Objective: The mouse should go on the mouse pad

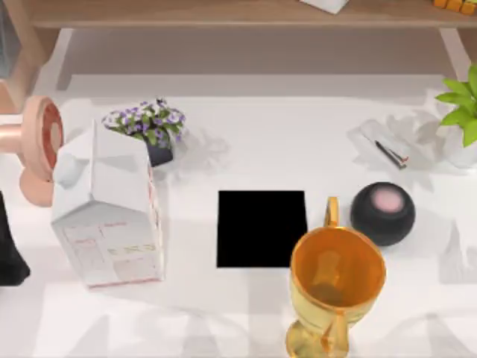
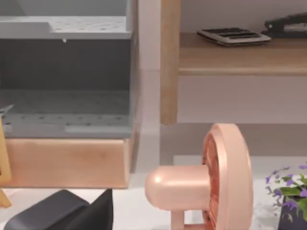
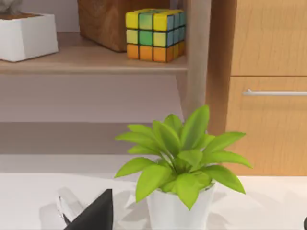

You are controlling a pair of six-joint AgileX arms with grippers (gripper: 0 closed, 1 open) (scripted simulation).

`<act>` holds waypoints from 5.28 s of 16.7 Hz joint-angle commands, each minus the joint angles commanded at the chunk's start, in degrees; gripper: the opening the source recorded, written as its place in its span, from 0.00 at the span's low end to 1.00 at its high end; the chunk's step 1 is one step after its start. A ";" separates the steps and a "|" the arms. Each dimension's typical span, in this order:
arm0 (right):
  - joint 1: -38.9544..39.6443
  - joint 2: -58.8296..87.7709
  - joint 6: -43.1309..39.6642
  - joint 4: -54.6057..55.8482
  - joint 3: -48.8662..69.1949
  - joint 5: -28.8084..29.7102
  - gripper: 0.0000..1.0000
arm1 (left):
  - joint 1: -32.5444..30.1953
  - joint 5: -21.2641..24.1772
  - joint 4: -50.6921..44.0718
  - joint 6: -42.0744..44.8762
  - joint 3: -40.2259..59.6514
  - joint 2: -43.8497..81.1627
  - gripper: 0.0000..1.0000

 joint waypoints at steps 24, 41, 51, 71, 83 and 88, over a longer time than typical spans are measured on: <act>0.00 0.00 0.00 0.00 0.00 0.00 1.00 | 9.93 -0.22 -57.21 6.00 57.98 86.37 1.00; 0.00 0.00 0.00 0.00 0.00 0.00 1.00 | 10.62 -0.19 -40.92 6.63 51.28 99.37 1.00; 0.00 0.00 0.00 0.00 0.00 0.00 1.00 | 10.75 -0.18 -36.07 6.79 48.38 102.13 0.77; 0.00 0.00 0.00 0.00 0.00 0.00 1.00 | 10.63 0.26 -38.55 6.85 49.76 99.14 0.00; 0.00 0.00 0.00 0.00 0.00 0.00 1.00 | 10.43 0.23 -62.46 6.50 64.39 89.88 0.00; 0.00 0.00 0.00 0.00 0.00 0.00 1.00 | 10.24 0.10 -62.10 6.16 64.91 90.13 0.00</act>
